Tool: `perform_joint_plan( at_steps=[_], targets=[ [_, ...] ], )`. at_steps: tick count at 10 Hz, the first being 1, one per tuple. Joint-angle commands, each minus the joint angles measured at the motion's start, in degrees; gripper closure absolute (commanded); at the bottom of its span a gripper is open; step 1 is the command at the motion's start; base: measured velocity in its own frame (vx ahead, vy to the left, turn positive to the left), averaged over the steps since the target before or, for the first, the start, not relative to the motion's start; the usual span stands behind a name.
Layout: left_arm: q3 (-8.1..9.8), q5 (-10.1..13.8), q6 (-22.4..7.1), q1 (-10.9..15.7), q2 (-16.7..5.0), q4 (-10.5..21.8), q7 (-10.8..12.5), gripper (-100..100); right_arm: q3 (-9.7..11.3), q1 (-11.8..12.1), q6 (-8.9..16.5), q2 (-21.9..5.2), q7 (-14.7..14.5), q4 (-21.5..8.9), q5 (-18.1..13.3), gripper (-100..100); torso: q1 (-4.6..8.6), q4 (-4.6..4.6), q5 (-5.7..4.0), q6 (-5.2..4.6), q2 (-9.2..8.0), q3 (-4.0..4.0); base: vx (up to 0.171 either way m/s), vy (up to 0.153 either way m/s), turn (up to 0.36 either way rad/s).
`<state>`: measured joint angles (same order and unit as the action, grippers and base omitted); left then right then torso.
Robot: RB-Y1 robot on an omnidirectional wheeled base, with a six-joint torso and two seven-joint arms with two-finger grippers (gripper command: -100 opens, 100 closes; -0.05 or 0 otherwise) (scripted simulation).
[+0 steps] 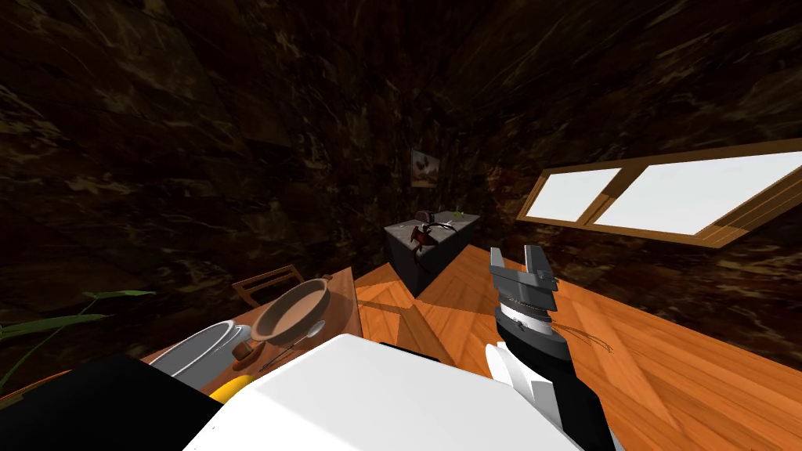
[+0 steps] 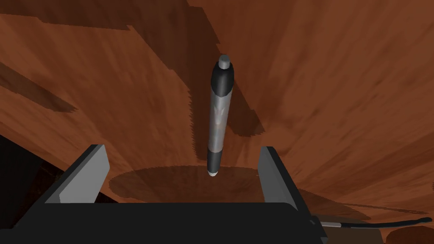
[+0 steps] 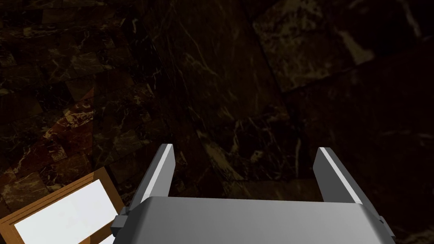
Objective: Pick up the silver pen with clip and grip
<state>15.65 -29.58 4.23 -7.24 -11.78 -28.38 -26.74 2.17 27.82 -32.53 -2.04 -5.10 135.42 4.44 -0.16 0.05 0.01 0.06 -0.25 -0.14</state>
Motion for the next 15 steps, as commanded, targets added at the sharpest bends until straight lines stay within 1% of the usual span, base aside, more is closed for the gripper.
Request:
perform_joint_plan(
  at_steps=[1,5,6,7,9,11,12,13,15],
  targets=[
    [0.00,0.00,0.00,0.00,0.00,0.00,0.00,100,0.00,0.00,0.00,0.00,0.00,0.00,0.00,0,0.00,0.00,0.00,0.00,0.00,0.00,-0.008,0.007,0.006],
    [0.00,0.00,-0.02,-0.02,-0.03,0.01,0.04,100,0.00,0.00,0.00,0.00,0.00,0.00,0.00,0,0.15,-0.05,-0.02,-0.02,0.22,0.13,0.001,-0.001,-0.003],
    [0.00,0.00,-0.02,-0.03,-0.03,0.01,0.04,0,0.00,0.00,0.00,0.00,0.00,0.00,0.00,0,0.14,-0.04,-0.02,-0.02,0.22,0.13,0.000,0.000,0.000],
    [-1.86,-0.14,-0.25,-0.62,-0.65,-1.00,1.58,100,0.00,0.00,0.00,0.00,0.00,0.00,0.00,0,0.14,-0.04,-0.02,-0.02,0.22,0.13,0.034,-0.025,0.127],
    [-5.52,-1.46,1.60,-0.67,-3.18,-0.27,5.19,100,0.00,0.02,-0.01,0.01,0.00,0.01,0.00,0,0.34,-0.09,-0.06,0.02,0.41,0.23,0.078,-0.073,0.234],
    [-5.52,-1.46,1.60,-0.67,-3.18,-0.27,5.19,100,0.01,0.01,-0.01,0.01,0.00,0.01,0.00,0,0.38,-0.07,-0.05,-0.04,0.50,0.28,0.051,-0.043,0.022],
    [-9.02,-2.78,3.45,-0.73,-5.72,0.47,8.67,100,0.01,0.01,0.00,0.00,0.00,0.01,0.00,0,0.24,-0.05,-0.02,-0.04,0.39,0.22,0.058,-0.058,0.271],
    [-11.02,-3.45,4.38,-0.76,-6.98,0.83,10.46,100,0.00,0.02,-0.01,0.01,0.00,0.01,0.00,0,0.32,-0.10,-0.07,0.08,0.41,0.24,0.096,-0.093,0.290],
    [-14.69,-4.77,6.23,-0.81,-9.52,1.57,14.23,100,0.01,0.02,-0.01,0.01,0.00,0.01,0.00,0,0.48,-0.12,-0.06,0.03,0.59,0.34,0.098,-0.102,0.229]
  ],
)
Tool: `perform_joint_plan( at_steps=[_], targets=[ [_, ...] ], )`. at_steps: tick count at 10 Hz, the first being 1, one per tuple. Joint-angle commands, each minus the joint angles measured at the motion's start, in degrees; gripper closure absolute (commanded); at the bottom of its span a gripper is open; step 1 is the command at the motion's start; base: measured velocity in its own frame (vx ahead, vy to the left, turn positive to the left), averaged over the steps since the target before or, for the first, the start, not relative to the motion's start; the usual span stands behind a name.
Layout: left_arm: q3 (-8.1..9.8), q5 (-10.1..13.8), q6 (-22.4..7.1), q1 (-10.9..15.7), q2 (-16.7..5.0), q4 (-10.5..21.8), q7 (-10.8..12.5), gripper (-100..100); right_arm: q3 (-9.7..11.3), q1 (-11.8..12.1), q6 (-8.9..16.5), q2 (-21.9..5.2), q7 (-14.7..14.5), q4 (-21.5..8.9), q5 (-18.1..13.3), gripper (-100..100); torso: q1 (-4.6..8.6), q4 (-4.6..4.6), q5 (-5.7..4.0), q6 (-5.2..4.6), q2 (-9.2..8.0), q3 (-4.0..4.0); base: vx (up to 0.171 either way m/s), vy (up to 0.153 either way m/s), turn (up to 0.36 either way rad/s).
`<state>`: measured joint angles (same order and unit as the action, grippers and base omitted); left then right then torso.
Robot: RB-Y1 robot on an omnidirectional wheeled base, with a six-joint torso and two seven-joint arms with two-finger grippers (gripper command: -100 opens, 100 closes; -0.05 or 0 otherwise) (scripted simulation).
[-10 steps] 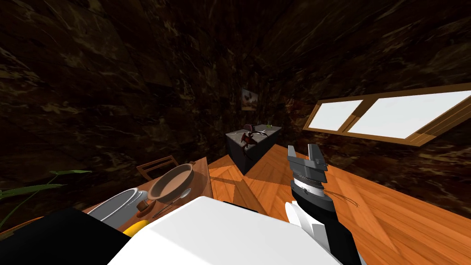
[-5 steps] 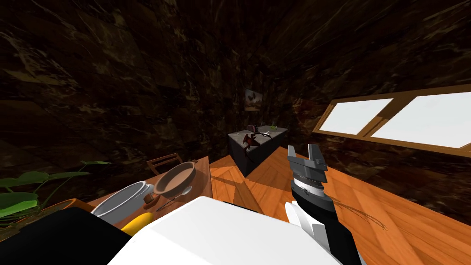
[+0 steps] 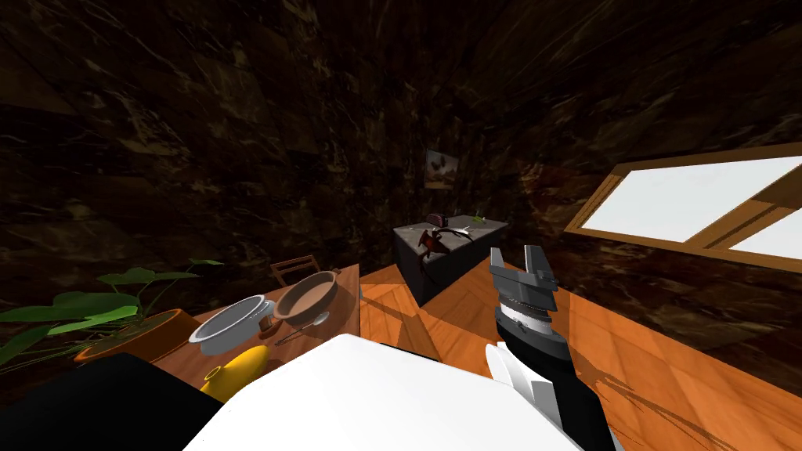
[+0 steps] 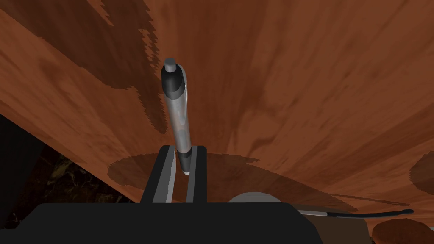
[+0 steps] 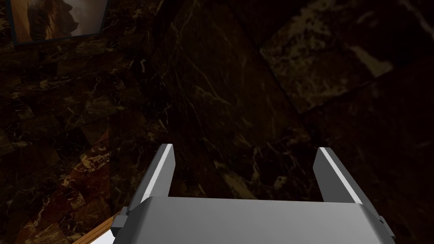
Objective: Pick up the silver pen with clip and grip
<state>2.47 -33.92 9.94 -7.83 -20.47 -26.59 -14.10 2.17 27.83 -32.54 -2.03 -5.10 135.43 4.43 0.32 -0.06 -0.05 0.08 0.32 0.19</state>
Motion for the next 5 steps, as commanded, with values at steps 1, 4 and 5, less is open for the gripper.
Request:
perform_joint_plan(
  at_steps=[1,4,5],
  targets=[
    [-1.51,-0.42,0.52,-0.22,-0.83,-0.21,1.60,100,0.00,0.00,0.00,0.00,0.00,0.00,0.00,0,0.00,0.00,0.00,0.00,0.00,0.00,0.049,-0.069,0.064],
    [-4.88,-1.36,1.26,-0.82,-2.81,-0.90,4.58,100,0.00,0.00,0.00,0.00,0.00,0.00,0.00,0,-0.14,0.01,0.03,0.03,-0.14,-0.07,0.042,-0.055,0.140],
    [-5.19,-1.43,1.23,-0.96,-2.96,-0.98,5.17,0,0.00,-0.01,0.00,-0.01,0.00,0.00,0.00,0,-0.25,0.05,0.06,-0.05,-0.21,-0.12,0.003,-0.007,-0.007]
  ],
)
